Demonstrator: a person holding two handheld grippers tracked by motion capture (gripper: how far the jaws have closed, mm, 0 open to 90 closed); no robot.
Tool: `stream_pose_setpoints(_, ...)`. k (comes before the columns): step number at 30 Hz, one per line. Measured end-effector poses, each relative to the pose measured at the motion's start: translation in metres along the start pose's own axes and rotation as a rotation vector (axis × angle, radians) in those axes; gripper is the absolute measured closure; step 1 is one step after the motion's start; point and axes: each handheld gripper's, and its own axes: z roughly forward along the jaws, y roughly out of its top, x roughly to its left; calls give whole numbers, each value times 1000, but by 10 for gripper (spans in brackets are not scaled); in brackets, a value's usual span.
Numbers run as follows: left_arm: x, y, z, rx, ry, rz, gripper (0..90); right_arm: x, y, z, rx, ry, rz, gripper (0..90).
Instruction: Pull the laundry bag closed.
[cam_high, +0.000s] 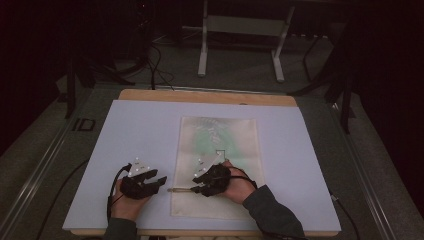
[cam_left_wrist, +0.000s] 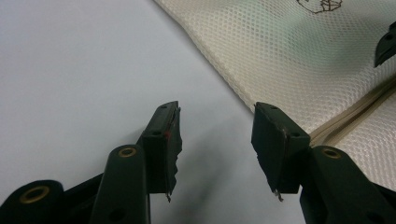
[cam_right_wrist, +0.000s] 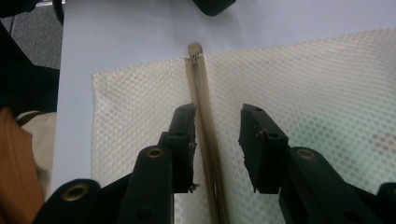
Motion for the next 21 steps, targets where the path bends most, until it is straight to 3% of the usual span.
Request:
stream_pose_setpoints(13, 4, 0, -4, -9, 10, -13, 511, 5, 18, 19, -11, 23, -29, 749)
stream_pose_setpoints(21, 5, 0, -4, -12, 14, -17, 511, 7, 26, 33, -17, 29, -25, 743)
